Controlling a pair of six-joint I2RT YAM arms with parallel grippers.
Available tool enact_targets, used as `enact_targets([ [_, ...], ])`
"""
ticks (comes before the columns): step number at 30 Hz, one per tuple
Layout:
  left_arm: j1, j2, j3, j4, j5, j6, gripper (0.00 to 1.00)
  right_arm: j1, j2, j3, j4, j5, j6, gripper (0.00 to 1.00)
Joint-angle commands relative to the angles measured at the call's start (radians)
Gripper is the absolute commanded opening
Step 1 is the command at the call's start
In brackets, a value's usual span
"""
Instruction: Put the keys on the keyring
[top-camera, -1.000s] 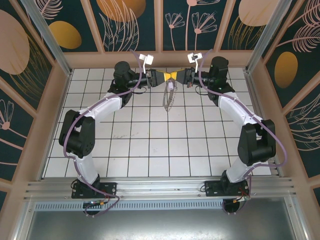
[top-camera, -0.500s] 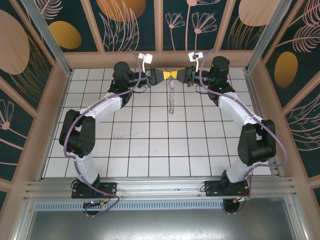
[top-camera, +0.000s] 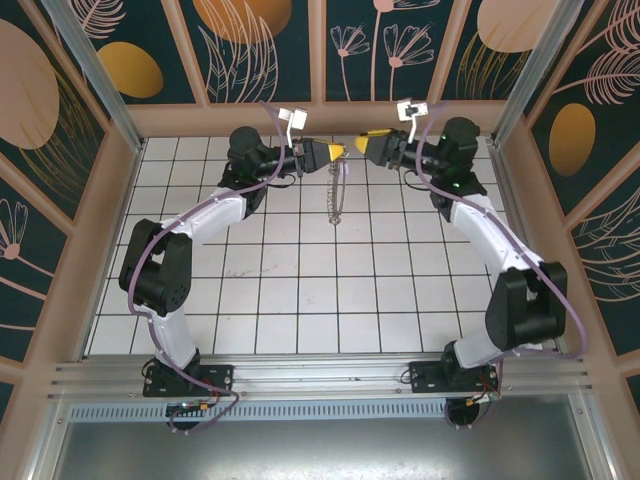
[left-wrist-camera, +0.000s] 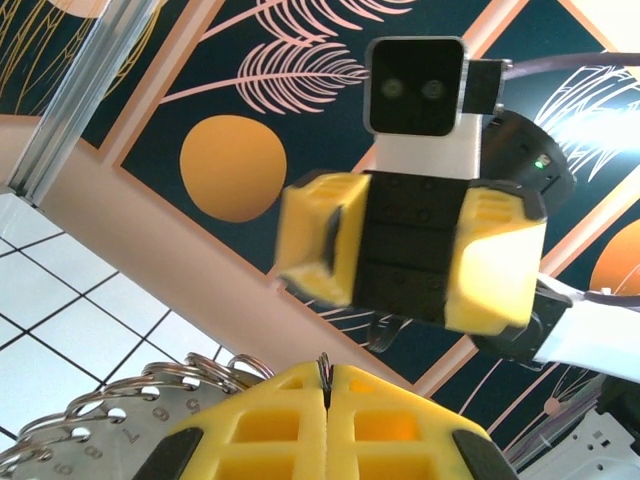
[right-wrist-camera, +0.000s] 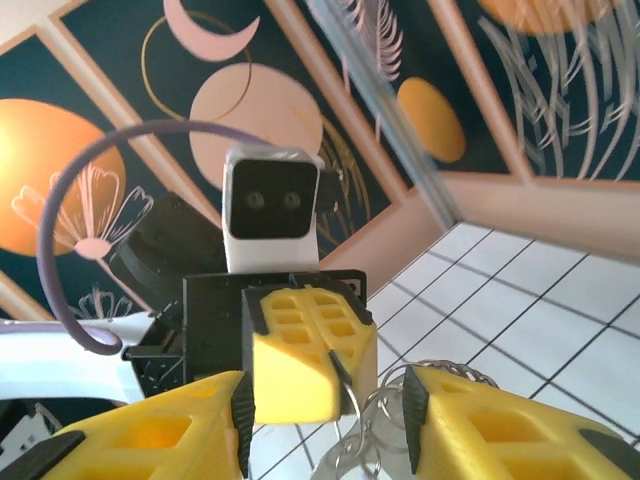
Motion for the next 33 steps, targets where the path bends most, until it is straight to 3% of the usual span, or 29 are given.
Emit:
enact_targets([
  [1, -0.003, -0.048, 0.013, 0.067, 0.007, 0.019, 0.0, -0.015, -0.1, -0.079, 0.009, 0.1, -0.047, 0.46],
  [13, -0.004, -0.06, 0.056, 0.042, 0.036, 0.021, 0.0, 0.059, -0.222, -0.363, 0.038, 0.215, -0.272, 0.51],
  [19, -0.004, -0.056, 0.058, 0.064, 0.04, -0.005, 0.0, 0.131, -0.219, -0.347, 0.018, 0.263, -0.341, 0.52],
  [33, -0.012, -0.053, 0.07, 0.07, 0.044, -0.019, 0.0, 0.165, -0.121, -0.231, 0.027, 0.27, -0.36, 0.51],
])
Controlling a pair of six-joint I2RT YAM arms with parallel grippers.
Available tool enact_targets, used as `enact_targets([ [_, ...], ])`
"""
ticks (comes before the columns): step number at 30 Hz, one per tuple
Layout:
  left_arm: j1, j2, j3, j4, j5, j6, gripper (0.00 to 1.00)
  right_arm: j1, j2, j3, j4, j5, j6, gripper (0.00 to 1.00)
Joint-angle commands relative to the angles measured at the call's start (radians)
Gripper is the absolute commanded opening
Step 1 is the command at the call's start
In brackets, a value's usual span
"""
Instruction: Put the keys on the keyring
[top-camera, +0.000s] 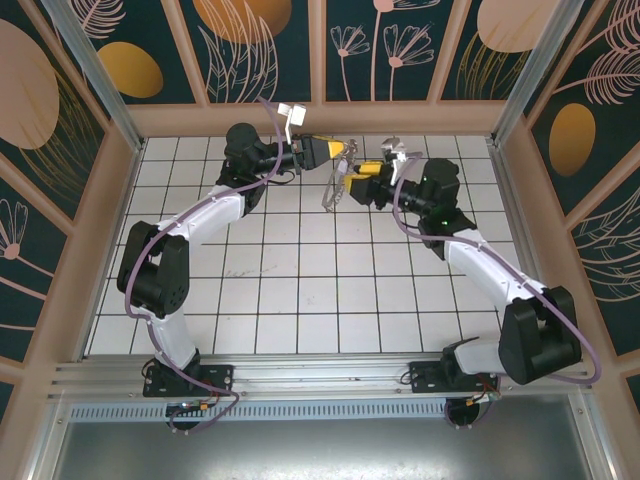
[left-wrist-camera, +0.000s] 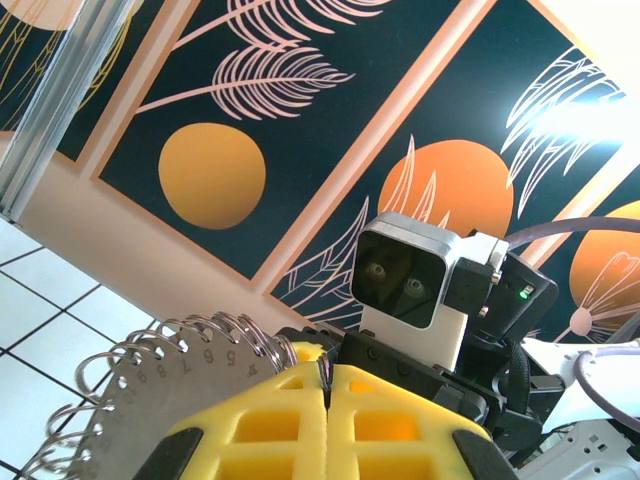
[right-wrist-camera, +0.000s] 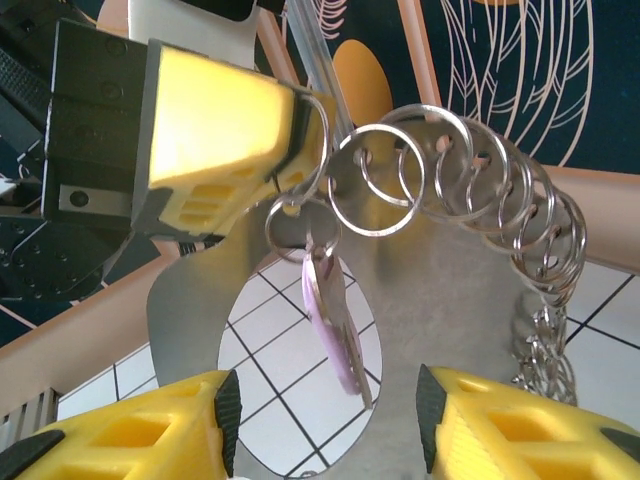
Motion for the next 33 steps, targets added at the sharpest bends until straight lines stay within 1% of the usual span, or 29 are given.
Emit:
enact_targets([
  [1, -0.008, -0.035, 0.041, 0.07, 0.016, -0.01, 0.0, 0.017, 0.019, 0.05, 0.033, -0.004, -0.025, 0.51],
  [10, -0.011, -0.031, 0.049, 0.079, 0.016, -0.019, 0.0, 0.038, 0.06, 0.08, 0.041, 0.002, -0.024, 0.47],
  [14, -0.012, -0.03, 0.045, 0.082, 0.015, -0.022, 0.0, 0.043, 0.078, 0.088, 0.052, 0.005, -0.02, 0.43],
  [18, -0.013, -0.032, 0.044, 0.082, 0.013, -0.02, 0.0, 0.043, 0.079, 0.088, 0.061, 0.003, -0.014, 0.32],
  [20, -0.012, -0.029, 0.042, 0.083, 0.009, -0.02, 0.0, 0.043, 0.078, 0.087, 0.063, 0.0, -0.012, 0.24],
  [22, -0.012, -0.027, 0.042, 0.084, 0.009, -0.021, 0.0, 0.043, 0.074, 0.085, 0.062, -0.002, -0.011, 0.19],
  [24, -0.012, -0.025, 0.042, 0.087, 0.008, -0.024, 0.0, 0.043, 0.07, 0.083, 0.061, -0.003, -0.011, 0.17],
  [26, -0.012, -0.023, 0.042, 0.088, 0.007, -0.025, 0.0, 0.043, 0.066, 0.08, 0.06, 0.0, -0.011, 0.12],
  [30, -0.012, -0.02, 0.041, 0.096, 0.002, -0.029, 0.0, 0.044, 0.059, 0.079, 0.051, 0.0, -0.013, 0.07],
  [33, -0.012, -0.021, 0.038, 0.095, -0.007, -0.028, 0.0, 0.044, 0.048, 0.079, 0.028, 0.0, -0.023, 0.0],
])
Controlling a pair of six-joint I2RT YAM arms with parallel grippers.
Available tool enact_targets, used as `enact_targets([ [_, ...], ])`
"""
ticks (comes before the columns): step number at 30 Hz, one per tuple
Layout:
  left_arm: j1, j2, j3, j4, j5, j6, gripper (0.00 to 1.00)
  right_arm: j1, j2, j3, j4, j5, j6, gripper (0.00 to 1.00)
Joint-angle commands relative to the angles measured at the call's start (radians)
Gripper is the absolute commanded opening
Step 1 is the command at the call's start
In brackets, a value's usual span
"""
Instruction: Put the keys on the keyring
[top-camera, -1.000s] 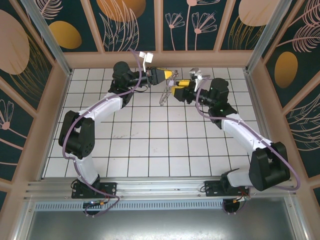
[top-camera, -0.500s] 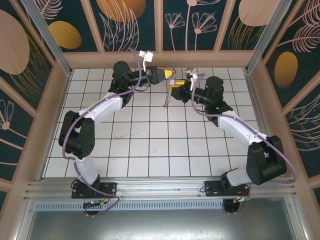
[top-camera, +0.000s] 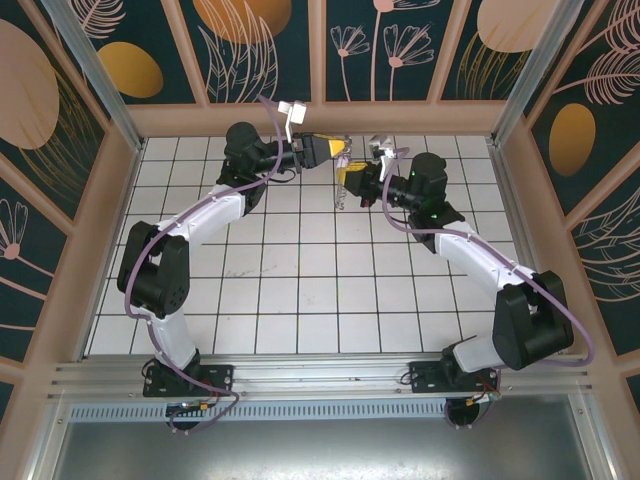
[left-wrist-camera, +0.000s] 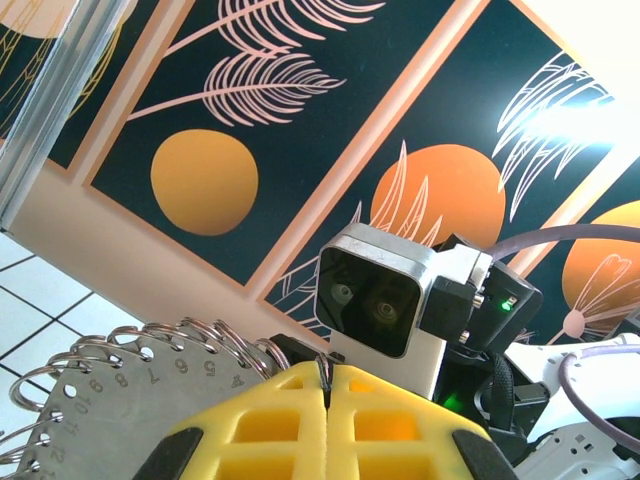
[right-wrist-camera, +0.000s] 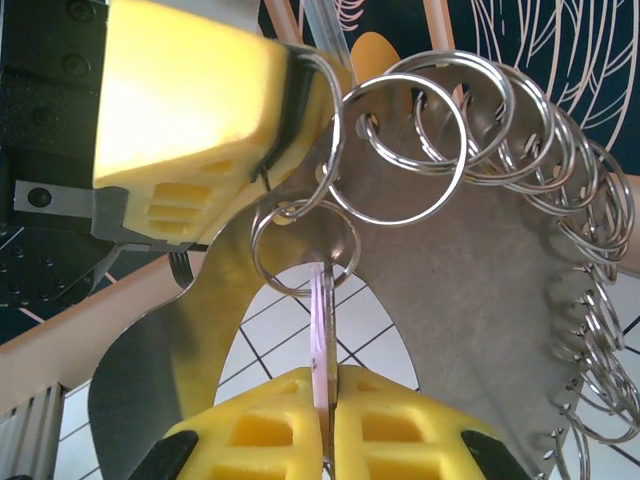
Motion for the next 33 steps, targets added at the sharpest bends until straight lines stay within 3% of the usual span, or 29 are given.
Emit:
enact_targets([
  [1, -0.009, -0.023, 0.025, 0.079, -0.008, -0.009, 0.0, 0.002, -0.035, 0.026, -0.004, -0.004, -0.021, 0.0],
  [15, -0.009, -0.039, 0.004, -0.001, -0.068, 0.086, 0.0, 0.002, -0.124, 0.028, -0.247, 0.061, -0.085, 0.0],
  [25, -0.009, -0.066, 0.001, -0.176, -0.136, 0.276, 0.0, 0.003, -0.119, 0.083, -0.396, 0.049, -0.11, 0.0],
  [33, -0.009, -0.062, 0.007, -0.209, -0.162, 0.321, 0.0, 0.002, -0.125, 0.093, -0.462, 0.066, -0.137, 0.0],
])
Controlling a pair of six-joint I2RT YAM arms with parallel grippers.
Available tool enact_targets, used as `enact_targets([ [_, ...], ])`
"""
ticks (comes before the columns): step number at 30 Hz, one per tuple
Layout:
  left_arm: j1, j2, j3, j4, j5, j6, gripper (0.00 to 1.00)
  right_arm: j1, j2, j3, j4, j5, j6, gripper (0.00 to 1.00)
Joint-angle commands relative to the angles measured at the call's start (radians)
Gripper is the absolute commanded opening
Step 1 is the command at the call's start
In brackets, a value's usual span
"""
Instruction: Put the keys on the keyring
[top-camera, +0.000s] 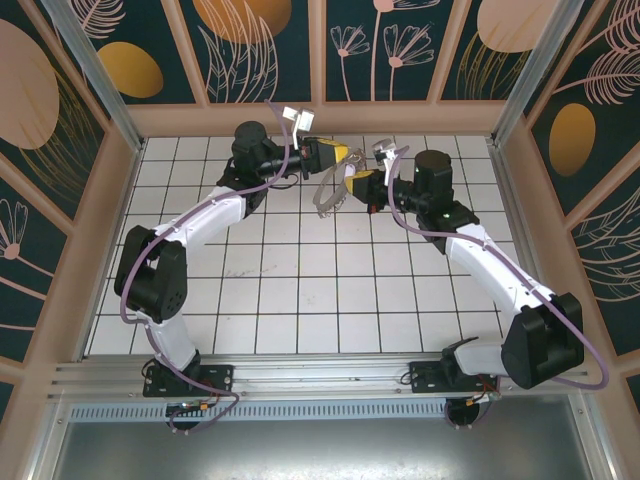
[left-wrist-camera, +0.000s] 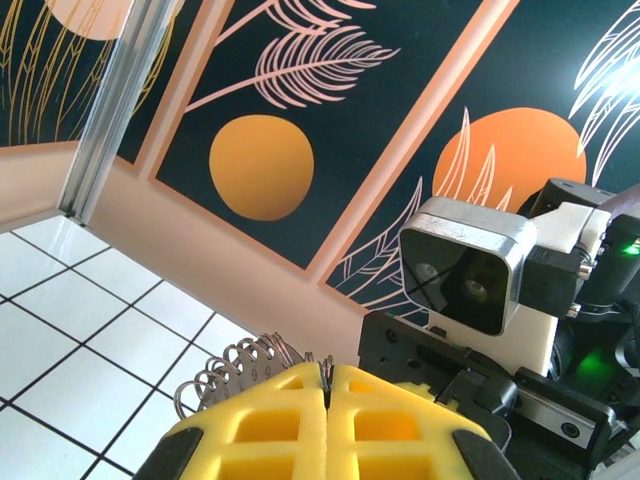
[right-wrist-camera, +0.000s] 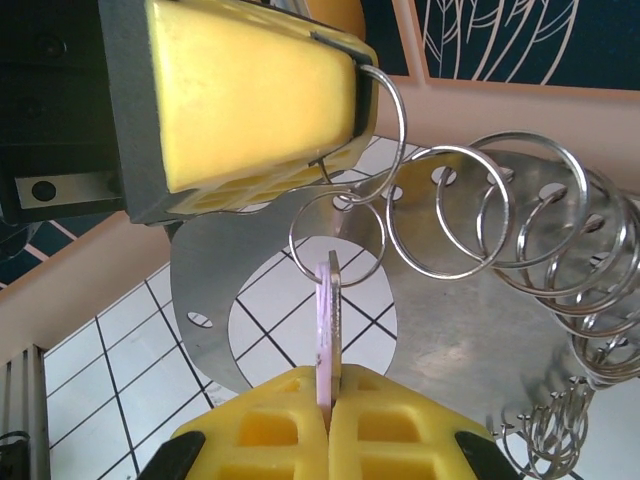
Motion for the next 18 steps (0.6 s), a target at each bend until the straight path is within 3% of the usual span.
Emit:
enact_targets([
  [1, 0.012, -0.03, 0.013, 0.01, -0.071, 0.052, 0.0, 0.002, -0.022, 0.034, -0.079, -0.008, -0.04, 0.0],
  [18, 0.012, -0.02, 0.011, -0.015, -0.072, 0.078, 0.0, -0.024, -0.037, 0.088, -0.137, 0.03, -0.079, 0.0],
])
